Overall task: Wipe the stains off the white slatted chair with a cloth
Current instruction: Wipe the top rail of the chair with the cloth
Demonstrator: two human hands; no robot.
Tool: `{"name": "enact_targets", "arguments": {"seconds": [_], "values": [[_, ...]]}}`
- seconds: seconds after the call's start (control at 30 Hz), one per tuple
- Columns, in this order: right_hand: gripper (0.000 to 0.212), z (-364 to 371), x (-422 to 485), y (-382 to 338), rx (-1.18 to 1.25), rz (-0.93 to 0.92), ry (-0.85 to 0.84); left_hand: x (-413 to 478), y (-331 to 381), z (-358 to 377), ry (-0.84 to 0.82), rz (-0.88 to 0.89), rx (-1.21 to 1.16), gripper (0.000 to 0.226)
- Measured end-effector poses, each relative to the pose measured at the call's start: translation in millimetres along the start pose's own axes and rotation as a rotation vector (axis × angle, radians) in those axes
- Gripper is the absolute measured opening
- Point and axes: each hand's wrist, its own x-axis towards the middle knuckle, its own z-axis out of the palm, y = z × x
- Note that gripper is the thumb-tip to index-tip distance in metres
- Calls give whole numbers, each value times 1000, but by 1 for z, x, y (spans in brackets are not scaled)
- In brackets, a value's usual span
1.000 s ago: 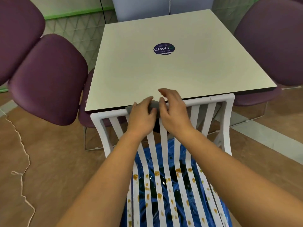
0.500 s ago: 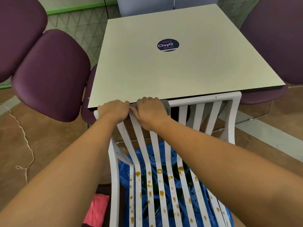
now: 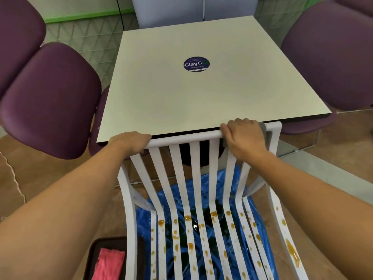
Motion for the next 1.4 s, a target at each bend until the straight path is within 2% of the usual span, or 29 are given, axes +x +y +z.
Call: {"name": "enact_targets", "arguments": {"seconds": [0.13,0.27,0.4,0.53,0.67,0.77,0.9,1.07,1.27,1.4], "values": [[47,-7,-1,41,-131,140,14,4,-2,-2,-42,45,40,43],[37,-2,6,14,-152,266,37,3,-2,-1,-2,35,95,42],[33,5,-1,-7,-26,106,56,2,-2,-1,34,29,112,33],[37,6,-7,30,19,-29,58,2,-1,0,50,27,103,36],[36,2,-13,76,-27,70,118,-2,3,1,70,52,124,32],[38,7,-14,75,-48,115,155,-4,4,2,64,74,146,26],[36,5,-7,53,-133,209,135,0,1,3,67,86,171,38],[37,4,-3,11,-137,148,99,2,-1,6,83,70,154,39],[50,12,-1,-75,-53,124,82,1,1,8,122,29,65,46],[43,17,1,-137,-28,56,19,0,-1,8,126,30,62,47]]}}
